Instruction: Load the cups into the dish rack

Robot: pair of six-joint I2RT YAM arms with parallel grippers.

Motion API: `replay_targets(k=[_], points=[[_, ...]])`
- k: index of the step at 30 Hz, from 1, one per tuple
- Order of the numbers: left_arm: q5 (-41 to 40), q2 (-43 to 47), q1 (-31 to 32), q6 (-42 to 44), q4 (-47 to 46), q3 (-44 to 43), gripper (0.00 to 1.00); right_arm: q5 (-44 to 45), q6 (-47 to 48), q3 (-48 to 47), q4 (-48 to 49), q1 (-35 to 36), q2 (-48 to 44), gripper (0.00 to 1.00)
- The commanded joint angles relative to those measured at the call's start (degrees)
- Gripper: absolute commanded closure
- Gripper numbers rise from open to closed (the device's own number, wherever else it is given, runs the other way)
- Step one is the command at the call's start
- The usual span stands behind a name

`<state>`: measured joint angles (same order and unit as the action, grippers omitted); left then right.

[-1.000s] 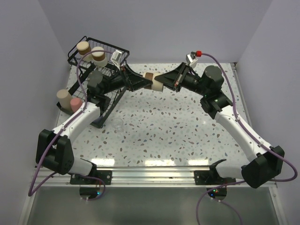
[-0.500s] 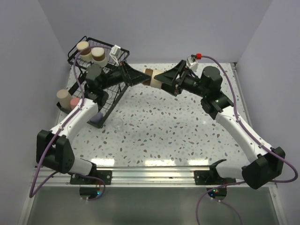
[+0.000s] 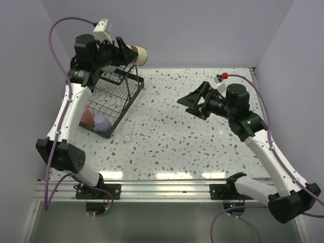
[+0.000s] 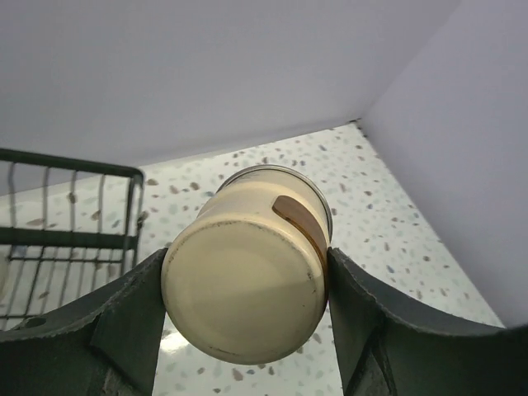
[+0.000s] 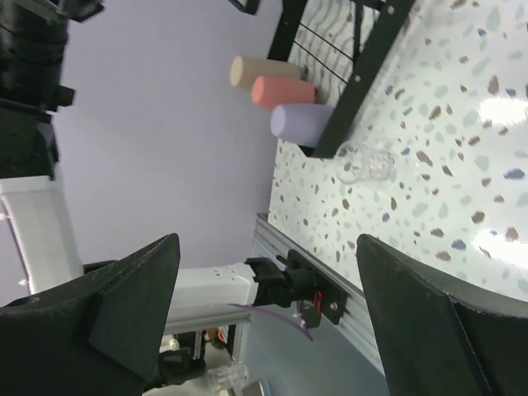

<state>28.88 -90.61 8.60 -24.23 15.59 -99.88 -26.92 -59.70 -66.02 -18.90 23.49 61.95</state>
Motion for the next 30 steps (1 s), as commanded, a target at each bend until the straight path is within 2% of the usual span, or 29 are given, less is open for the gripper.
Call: replay_targets(k=[1, 3, 6, 13, 21, 25, 30], points=[[-15.9, -1.0, 0.1, 11.0, 10.8, -4.3, 1.00, 1.3, 0.7, 3.1, -2.6, -0.2, -2.6, 0.09], [-22.5, -2.5, 0.1, 12.4, 12.3, -7.3, 1.00, 1.3, 0.6, 4.5, -2.8, -0.1, -3.2, 0.10], [-28.4, -5.1, 0.1, 13.9, 14.2, -11.4, 1.00, 1.2, 0.8, 4.8, -3.1, -0.2, -3.0, 0.10], [-35.1, -10.5, 0.1, 16.0, 15.7, -18.7, 1.00, 0.3, 2.0, 3.4, -4.4, -0.1, -1.6, 0.11], [-37.1, -14.3, 0.1, 17.5, 16.3, -20.8, 1.00, -0.8, 4.1, 1.9, -7.0, -0.2, -0.6, 0.12], [-35.6, -15.3, 0.1, 17.5, 16.4, -20.8, 1.00, -1.2, 4.9, 0.8, -7.9, -0.1, 0.5, 0.12], [-34.9, -14.8, 0.5, 17.5, 15.6, -18.3, 1.00, -1.4, 6.2, -0.5, -8.5, -0.1, 1.8, 0.13]])
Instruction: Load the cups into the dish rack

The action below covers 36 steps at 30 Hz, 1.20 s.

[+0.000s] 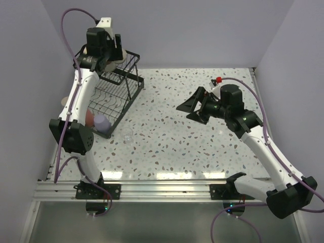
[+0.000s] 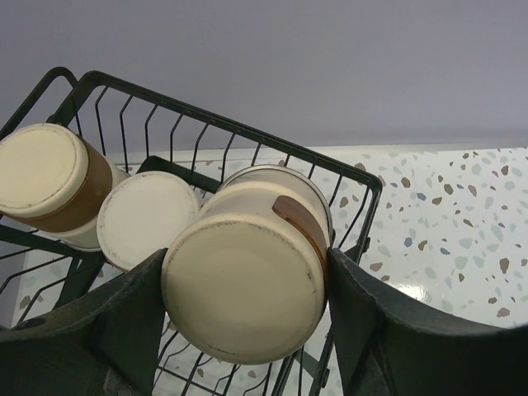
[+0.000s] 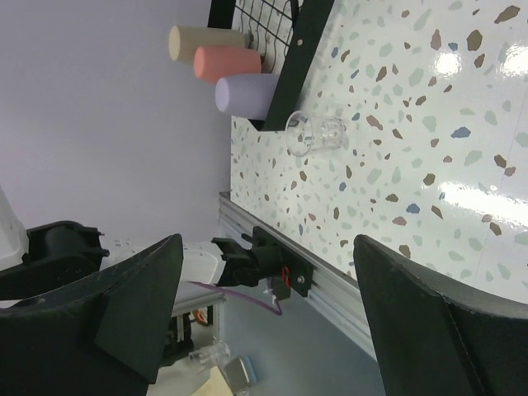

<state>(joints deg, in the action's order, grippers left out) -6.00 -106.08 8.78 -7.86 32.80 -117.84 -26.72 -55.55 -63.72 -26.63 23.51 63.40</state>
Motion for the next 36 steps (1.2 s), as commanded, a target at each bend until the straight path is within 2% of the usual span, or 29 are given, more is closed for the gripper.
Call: replay_targets(k=[1, 12, 15, 18, 19, 22, 28, 36], points=[[-0.1, 1.0, 0.5, 1.3, -1.9, 0.3, 1.00, -1.7, 2.0, -2.8, -1.0, -0.2, 0.4, 0.13], [-2.6, -1.4, 2.3, 3.4, 0.2, 2.9, 0.98, -2.5, 2.4, -2.5, -0.3, -0.1, 1.8, 0.14], [-2.9, -2.4, 2.4, 3.5, 0.8, 2.6, 0.88, -2.5, 2.7, -2.5, -0.5, -0.3, 2.0, 0.14], [-3.8, -2.8, 2.6, 3.7, 1.1, 2.4, 0.64, -2.7, 2.9, -2.7, -0.9, -0.3, 2.3, 0.14], [-3.9, -2.8, 2.6, 4.0, 1.1, 2.4, 0.54, -2.8, 2.9, -2.8, -1.0, -0.5, 2.4, 0.14], [-4.5, -2.9, 2.7, 4.2, 1.2, 2.4, 0.39, -3.0, 3.2, -2.8, -1.1, -0.7, 2.6, 0.14], [-4.5, -3.0, 2.8, 4.3, 1.3, 2.1, 0.19, -3.5, 3.2, -2.8, -0.7, -0.8, 3.1, 0.14], [-2.9, -2.6, 3.1, 3.6, 2.2, -0.7, 0.04, -3.7, 3.2, -2.8, -0.4, -0.9, 3.3, 0.15]])
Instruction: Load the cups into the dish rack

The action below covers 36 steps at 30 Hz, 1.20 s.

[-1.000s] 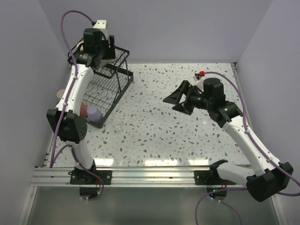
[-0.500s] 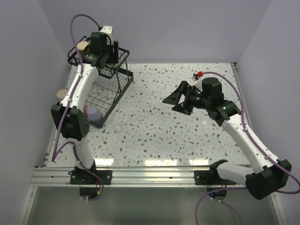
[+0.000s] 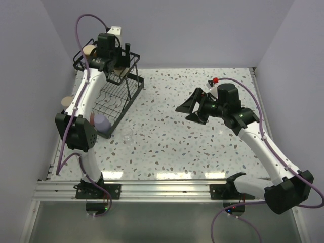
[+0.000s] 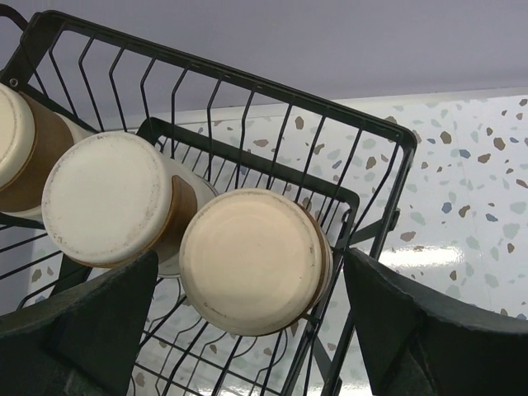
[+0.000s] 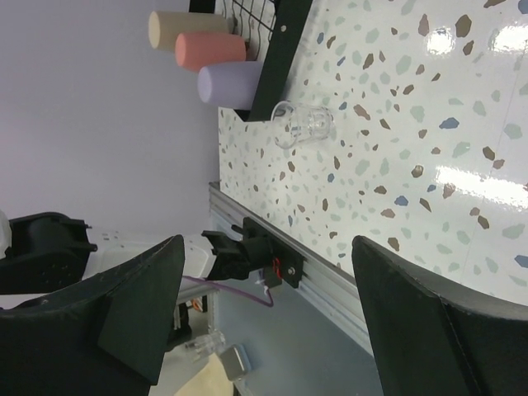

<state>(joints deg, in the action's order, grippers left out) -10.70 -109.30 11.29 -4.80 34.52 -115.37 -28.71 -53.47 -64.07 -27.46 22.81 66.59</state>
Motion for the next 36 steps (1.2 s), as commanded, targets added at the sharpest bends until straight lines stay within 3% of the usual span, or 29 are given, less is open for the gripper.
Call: replay_targets(k=[1, 8, 11, 20, 25, 29, 36], points=[[2.3, 1.0, 0.6, 0.4, 0.5, -3.5, 0.04, -1.7, 0.9, -2.5, 0.5, -0.2, 0.1, 0.15], [4.3, 4.5, 0.6, -1.9, 0.2, -4.3, 0.00, -1.7, 0.5, -1.9, 1.2, -0.3, 0.1, 0.15], [5.5, 9.2, 0.6, -3.8, -2.3, -0.9, 0.00, -1.5, 0.6, -1.8, 1.6, -0.3, 0.3, 0.15], [3.4, 34.1, 0.5, -11.8, -13.6, 27.4, 0.00, 5.4, 8.6, -10.0, -4.2, 4.6, 5.2, 0.16], [0.3, 47.0, 0.5, -15.4, -13.3, 38.6, 0.00, 9.4, 14.3, -21.2, -11.1, 11.7, 16.4, 0.16], [-2.5, 50.1, 0.5, -16.2, -5.4, 41.5, 0.00, 10.6, 17.7, -31.6, -17.6, 19.4, 27.9, 0.17], [-0.2, 56.2, 0.5, -20.2, 3.6, 47.7, 0.00, 9.0, 19.9, -46.1, -20.0, 24.2, 44.8, 0.20]])
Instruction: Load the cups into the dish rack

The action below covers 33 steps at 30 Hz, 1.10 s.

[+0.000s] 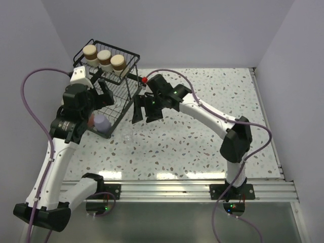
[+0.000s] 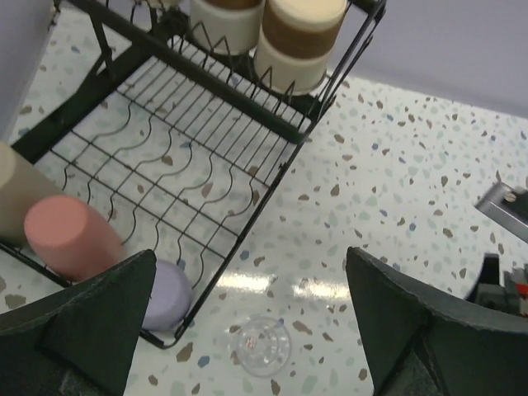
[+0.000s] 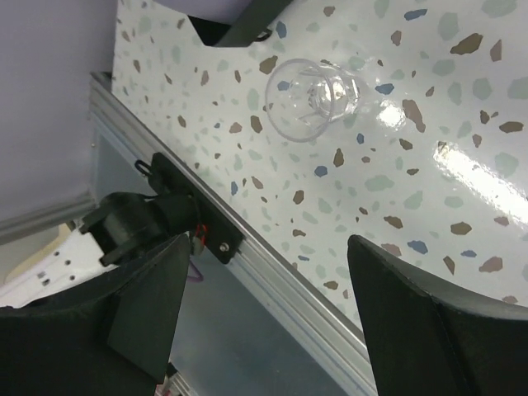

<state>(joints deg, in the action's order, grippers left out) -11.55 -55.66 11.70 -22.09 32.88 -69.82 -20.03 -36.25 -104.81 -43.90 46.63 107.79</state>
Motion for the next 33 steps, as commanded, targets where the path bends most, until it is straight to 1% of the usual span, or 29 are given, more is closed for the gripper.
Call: replay_targets(k=[1, 2, 3, 6, 12, 19, 22, 26, 27, 33], points=[[1.3, 3.0, 0.1, -3.3, 6.0, 2.9, 0.00, 0.4, 3.0, -6.7, -3.9, 0.8, 5.0, 0.20], [2.6, 3.3, 0.1, -3.6, 7.4, 3.7, 0.00, 0.7, 3.3, -8.1, -5.0, 1.2, 7.9, 0.20], [3.2, 3.7, 0.1, -3.8, 8.2, 4.7, 0.01, 1.7, 4.0, -10.8, -5.8, 1.4, 9.4, 0.20], [4.1, 4.7, 0.1, -4.5, 10.9, 6.5, 0.02, 2.9, 5.0, -14.2, -7.6, 2.6, 13.7, 0.21], [5.8, 7.8, 0.1, -4.6, 11.9, 8.7, 0.02, 3.0, 2.9, -13.5, -6.1, 3.5, 18.7, 0.23], [7.3, 9.3, 0.1, -4.7, 12.6, 10.8, 0.03, 4.0, 0.6, -12.1, -3.5, 4.8, 20.4, 0.27], [7.7, 9.7, 0.1, -4.4, 12.6, 11.4, 0.04, 5.2, -0.5, -12.1, -2.5, 5.0, 21.0, 0.31], [8.0, 10.3, 0.1, -3.5, 13.4, 11.1, 0.04, 7.3, -1.8, -12.5, -2.0, 5.0, 22.1, 0.39], [8.0, 10.5, 0.1, -3.4, 13.6, 11.0, 0.04, 7.7, -2.3, -12.6, -1.9, 5.0, 22.4, 0.43], [7.6, 12.2, 0.1, -2.5, 14.8, 11.0, 0.04, 9.0, -4.3, -13.1, -1.0, 5.0, 24.0, 0.50]])
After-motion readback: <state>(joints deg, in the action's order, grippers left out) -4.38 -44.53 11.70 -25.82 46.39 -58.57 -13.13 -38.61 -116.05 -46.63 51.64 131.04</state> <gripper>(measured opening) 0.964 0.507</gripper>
